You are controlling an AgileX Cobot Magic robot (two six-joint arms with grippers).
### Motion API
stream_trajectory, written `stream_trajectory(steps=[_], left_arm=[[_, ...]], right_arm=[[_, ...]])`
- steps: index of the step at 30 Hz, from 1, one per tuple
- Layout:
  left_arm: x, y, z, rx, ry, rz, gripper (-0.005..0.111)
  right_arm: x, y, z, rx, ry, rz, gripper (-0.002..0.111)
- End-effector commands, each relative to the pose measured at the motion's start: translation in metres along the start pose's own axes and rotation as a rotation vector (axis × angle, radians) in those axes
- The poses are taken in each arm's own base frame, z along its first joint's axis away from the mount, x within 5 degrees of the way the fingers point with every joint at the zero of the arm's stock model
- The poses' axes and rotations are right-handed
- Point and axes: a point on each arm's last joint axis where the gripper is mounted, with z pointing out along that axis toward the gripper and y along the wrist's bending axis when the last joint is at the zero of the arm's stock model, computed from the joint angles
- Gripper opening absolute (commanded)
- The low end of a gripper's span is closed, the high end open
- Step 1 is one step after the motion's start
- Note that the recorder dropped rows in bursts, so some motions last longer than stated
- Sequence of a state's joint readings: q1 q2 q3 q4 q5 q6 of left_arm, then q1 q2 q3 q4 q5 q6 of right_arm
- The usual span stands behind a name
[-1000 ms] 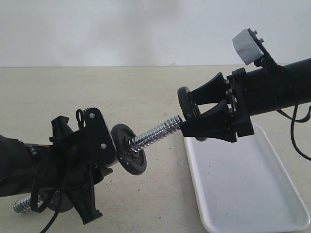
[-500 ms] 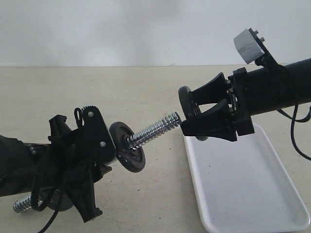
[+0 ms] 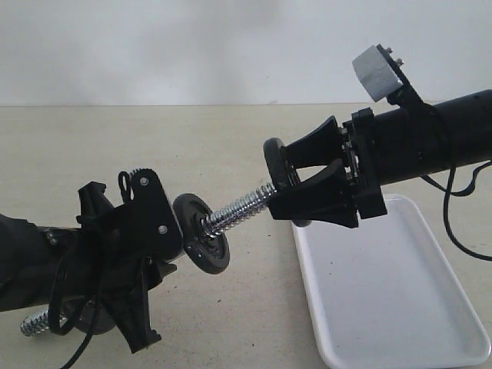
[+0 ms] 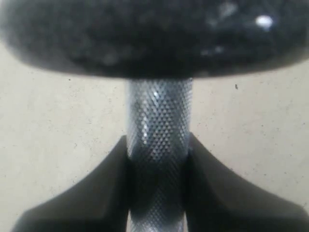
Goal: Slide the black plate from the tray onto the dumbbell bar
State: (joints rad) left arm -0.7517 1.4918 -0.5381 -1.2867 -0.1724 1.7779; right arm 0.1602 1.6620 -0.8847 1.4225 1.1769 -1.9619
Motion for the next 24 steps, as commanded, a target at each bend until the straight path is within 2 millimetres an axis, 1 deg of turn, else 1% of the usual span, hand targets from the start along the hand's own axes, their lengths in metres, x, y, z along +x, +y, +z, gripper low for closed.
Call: stream_trajectory(steps=[1, 9, 15, 24], left_arm=[[-0.013, 0.0202, -0.0122, -0.15, -0.051, 0.077, 0.004], [-0.0127, 0.0207, -0.0122, -0.157, -0.049, 0.069, 0.004], [-0.0127, 0.0207, -0.0122, -0.156, -0.049, 0.06, 0.004], [-0.0128, 0.0209, -0.0123, -0.158, -0.051, 0.047, 0.004]], right_arm=[[-0.0113, 0.0032, -0.0024, -0.013, -0.076, -0.007, 0.0], [-0.0106, 0.0035, -0.0023, -0.017, -0.067, 0.0, 0.0], [-0.0054, 0.0056, -0.0022, -0.04, -0.01, -0.011, 0.0], [-0.0063, 0.0052, -0.0022, -0.036, -0.021, 0.004, 0.0]])
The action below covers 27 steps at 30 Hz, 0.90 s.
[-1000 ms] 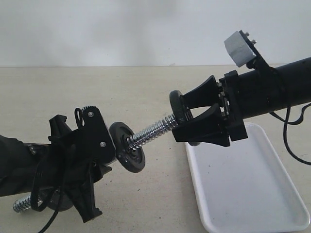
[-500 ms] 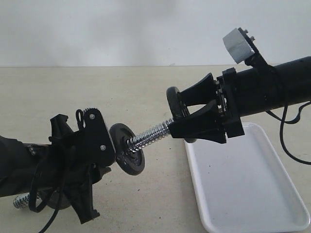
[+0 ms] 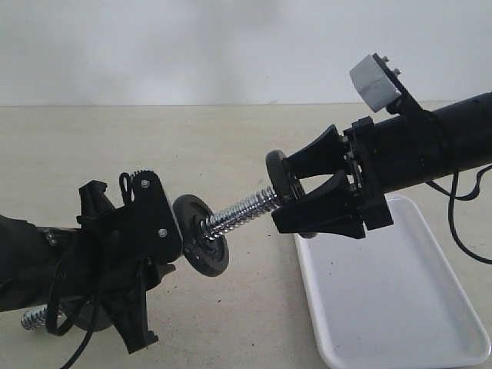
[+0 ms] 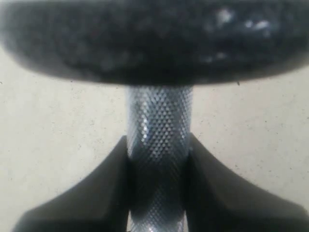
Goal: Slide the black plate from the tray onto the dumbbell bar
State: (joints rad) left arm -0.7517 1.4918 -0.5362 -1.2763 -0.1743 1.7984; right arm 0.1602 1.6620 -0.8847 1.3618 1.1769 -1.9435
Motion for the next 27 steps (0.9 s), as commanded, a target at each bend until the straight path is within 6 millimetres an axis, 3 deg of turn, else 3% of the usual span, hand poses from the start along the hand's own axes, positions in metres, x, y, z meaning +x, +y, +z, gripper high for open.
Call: stream_trajectory(steps=[1, 13, 18, 27], left_arm=[[-0.013, 0.022, -0.012, -0.157, -0.051, 0.015, 0.004], [-0.017, 0.021, -0.012, -0.132, -0.068, -0.012, 0.004], [-0.017, 0.021, -0.012, -0.133, -0.072, -0.087, 0.004], [-0.017, 0.021, -0.012, -0.134, -0.069, -0.046, 0.004]], right_arm=[[-0.011, 0.003, -0.003, -0.013, -0.077, 0.009, 0.0], [-0.017, 0.017, 0.017, -0.085, -0.067, -0.017, 0.0], [-0.017, 0.017, 0.017, -0.085, -0.067, -0.017, 0.0], [-0.015, 0.012, 0.018, -0.036, -0.043, -0.025, 0.0]])
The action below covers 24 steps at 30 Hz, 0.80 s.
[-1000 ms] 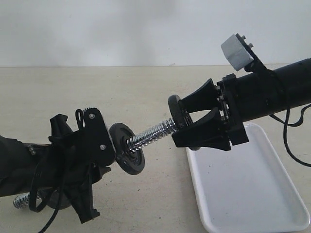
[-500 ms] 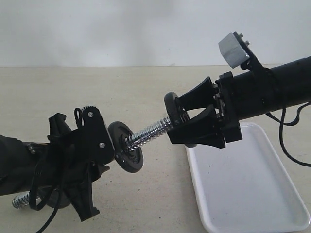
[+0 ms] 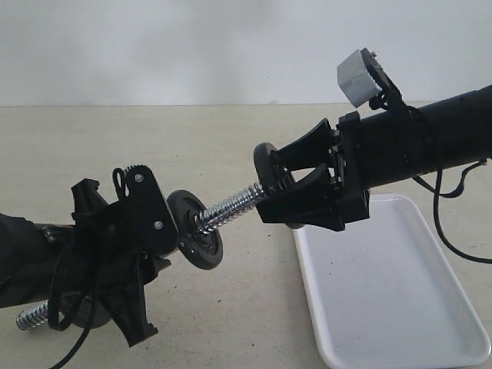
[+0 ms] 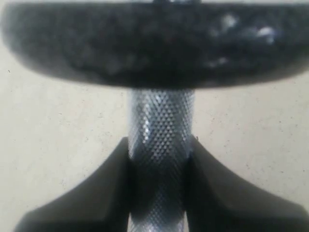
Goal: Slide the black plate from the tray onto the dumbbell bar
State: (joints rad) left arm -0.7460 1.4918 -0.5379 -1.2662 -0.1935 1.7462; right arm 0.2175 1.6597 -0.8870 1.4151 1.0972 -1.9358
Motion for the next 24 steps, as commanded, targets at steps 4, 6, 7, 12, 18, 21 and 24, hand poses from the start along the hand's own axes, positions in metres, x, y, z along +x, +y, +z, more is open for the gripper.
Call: stream_trajectory(steps=[4, 6, 7, 12, 18, 21, 24], left_arm=[[-0.0181, 0.0174, -0.0123, -0.11, -0.074, 0.007, 0.004], [-0.0181, 0.0174, -0.0123, -0.11, -0.074, 0.014, 0.004], [-0.0181, 0.0174, -0.0123, -0.11, -0.074, 0.017, 0.004], [-0.0181, 0.0176, -0.0123, -0.114, -0.071, 0.056, 0.004], [-0.0181, 0.0176, -0.0123, -0.114, -0.07, 0.072, 0.004], [-0.018, 0.0178, -0.0123, -0.116, -0.07, 0.072, 0.004], [-0.018, 0.0178, -0.0123, -0.116, -0.07, 0.072, 0.004]], right_arm=[[-0.0076, 0.0084, 0.0033, -0.051, -0.029, -0.032, 0.0], [-0.0075, 0.0081, 0.0033, -0.047, -0.028, -0.034, 0.0], [-0.0075, 0.0081, 0.0033, -0.047, -0.028, -0.034, 0.0], [-0.0073, 0.0082, 0.0033, -0.048, -0.026, -0.041, 0.0], [-0.0069, 0.0081, 0.0033, -0.047, -0.022, -0.054, 0.0], [-0.0066, 0.0073, 0.0033, -0.039, -0.018, -0.054, 0.0], [-0.0054, 0.0078, 0.0033, -0.044, -0.006, -0.064, 0.0]])
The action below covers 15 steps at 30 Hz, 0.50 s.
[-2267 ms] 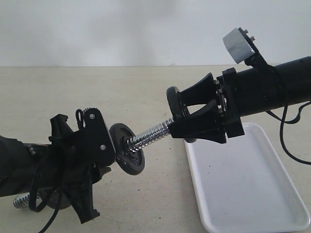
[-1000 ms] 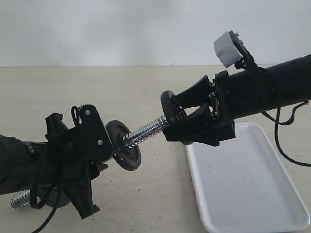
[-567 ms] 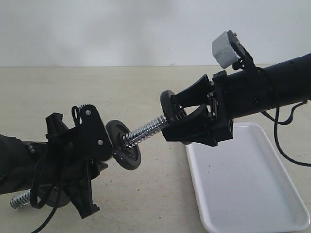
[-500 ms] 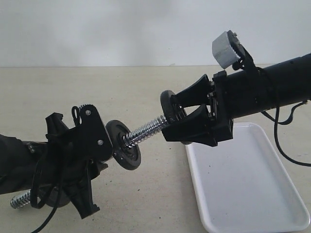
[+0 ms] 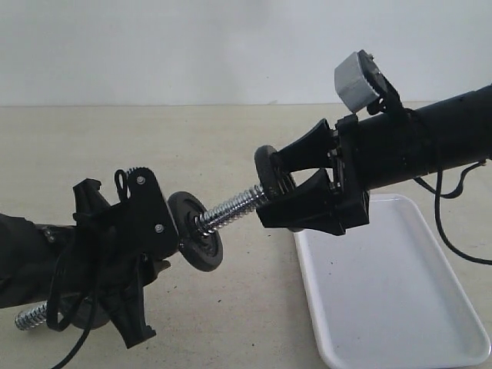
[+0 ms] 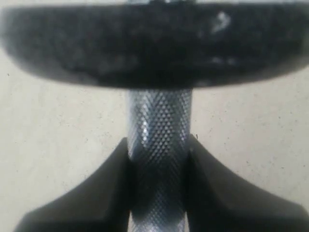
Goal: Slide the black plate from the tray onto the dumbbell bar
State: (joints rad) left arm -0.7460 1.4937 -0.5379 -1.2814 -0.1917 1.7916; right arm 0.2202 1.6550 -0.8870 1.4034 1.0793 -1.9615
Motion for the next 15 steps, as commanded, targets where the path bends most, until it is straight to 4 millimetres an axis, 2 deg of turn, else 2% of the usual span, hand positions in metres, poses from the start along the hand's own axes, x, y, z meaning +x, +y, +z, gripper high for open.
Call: stream_trajectory(steps=[1, 15], left_arm=[[-0.0179, 0.0187, -0.0128, -0.121, -0.072, 0.041, 0.004], [-0.0182, 0.019, -0.0129, -0.124, -0.075, 0.057, 0.004]], right_arm=[[-0.0055, 0.008, 0.0032, -0.06, -0.017, -0.032, 0.0], [-0.0066, 0.0138, 0.0026, -0.124, -0.031, -0.035, 0.0]])
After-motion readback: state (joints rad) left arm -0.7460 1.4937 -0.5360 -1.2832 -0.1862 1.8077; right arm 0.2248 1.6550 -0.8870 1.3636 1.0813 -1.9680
